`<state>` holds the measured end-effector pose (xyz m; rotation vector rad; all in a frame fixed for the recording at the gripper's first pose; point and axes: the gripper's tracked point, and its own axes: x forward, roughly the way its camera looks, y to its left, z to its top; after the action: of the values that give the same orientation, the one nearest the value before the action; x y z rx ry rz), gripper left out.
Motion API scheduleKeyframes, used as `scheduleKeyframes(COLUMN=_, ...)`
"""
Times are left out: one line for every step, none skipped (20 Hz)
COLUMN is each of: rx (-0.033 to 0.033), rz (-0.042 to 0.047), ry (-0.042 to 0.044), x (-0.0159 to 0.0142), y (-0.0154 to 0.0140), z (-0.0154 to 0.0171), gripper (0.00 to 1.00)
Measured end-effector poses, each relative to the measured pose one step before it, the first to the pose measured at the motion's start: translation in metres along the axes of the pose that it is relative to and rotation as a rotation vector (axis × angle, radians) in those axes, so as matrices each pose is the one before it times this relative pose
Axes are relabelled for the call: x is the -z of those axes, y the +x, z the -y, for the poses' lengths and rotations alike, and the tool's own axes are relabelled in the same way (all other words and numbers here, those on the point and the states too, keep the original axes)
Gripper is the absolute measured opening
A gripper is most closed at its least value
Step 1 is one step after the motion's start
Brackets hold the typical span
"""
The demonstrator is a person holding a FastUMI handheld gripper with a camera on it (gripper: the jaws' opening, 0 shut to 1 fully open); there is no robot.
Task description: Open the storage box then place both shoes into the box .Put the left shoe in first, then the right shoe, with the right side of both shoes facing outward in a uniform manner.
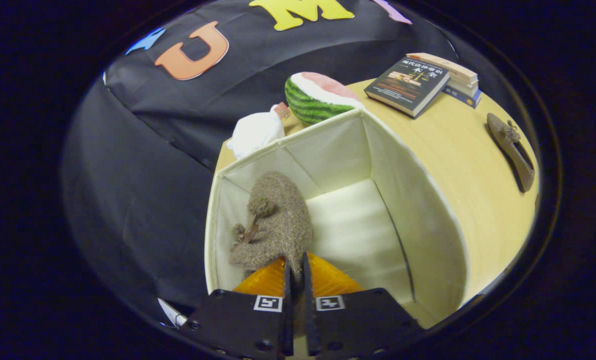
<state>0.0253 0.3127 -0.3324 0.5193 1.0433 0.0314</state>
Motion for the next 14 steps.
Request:
scheduleKeyframes(rx=-0.00886, rz=-0.00235, ry=-0.00735, x=-0.00243, y=-0.00257, z=-0.00158, gripper=0.14)
scheduleKeyframes(rx=-0.00118, rz=-0.00695, ry=-0.00479, x=0.00375, y=0.00268, z=0.00055, gripper=0.23)
scheduleKeyframes(rx=-0.02091, rz=0.00452, ry=0.00344, x=-0.00058, y=-0.00219, z=-0.00419, gripper=0.27)
scheduleKeyframes(rx=-0.01059, rz=0.01209, ry=-0.00606, x=-0.00378, y=-0.00414, z=-0.00310, gripper=0.38)
scheduleKeyframes(rx=-0.00044, rz=0.01395, ry=-0.01679, x=-0.00483, y=-0.00361, z=0.00064, gripper=0.49)
scheduleKeyframes(rx=-0.00775, rz=0.01593, ry=-0.01966, x=-0.00553, y=-0.00656, z=-0.00232, gripper=0.61)
scheduleKeyframes(rx=-0.00715, rz=0.01791, ry=-0.02196, x=-0.00695, y=-0.00599, z=-0.00141, gripper=0.72)
scheduleKeyframes(rx=-0.00484, rz=0.02226, ry=-0.02571, x=-0.00646, y=-0.01000, z=-0.00065, gripper=0.77)
scheduleKeyframes(rx=-0.00640, rz=0.02894, ry=-0.02724, x=-0.00812, y=-0.01118, z=-0.00108, gripper=0.81)
scheduleKeyframes(rx=-0.00527, rz=0.03340, ry=-0.03020, x=-0.00877, y=-0.01273, z=-0.00118, gripper=0.85)
scheduleKeyframes(rx=-0.00164, rz=0.03665, ry=-0.03166, x=-0.00990, y=-0.01243, z=0.00164, gripper=0.87)
scheduleKeyframes(rx=0.00196, rz=0.03476, ry=-0.03254, x=-0.00919, y=-0.01348, z=0.00321, gripper=0.89)
scheduleKeyframes(rx=0.00189, rz=0.03355, ry=-0.03071, x=-0.00962, y=-0.01370, z=0.00507, gripper=0.92)
scheduleKeyframes(rx=0.00210, rz=0.03148, ry=-0.02474, x=-0.00890, y=-0.01257, z=0.00501, gripper=0.95)
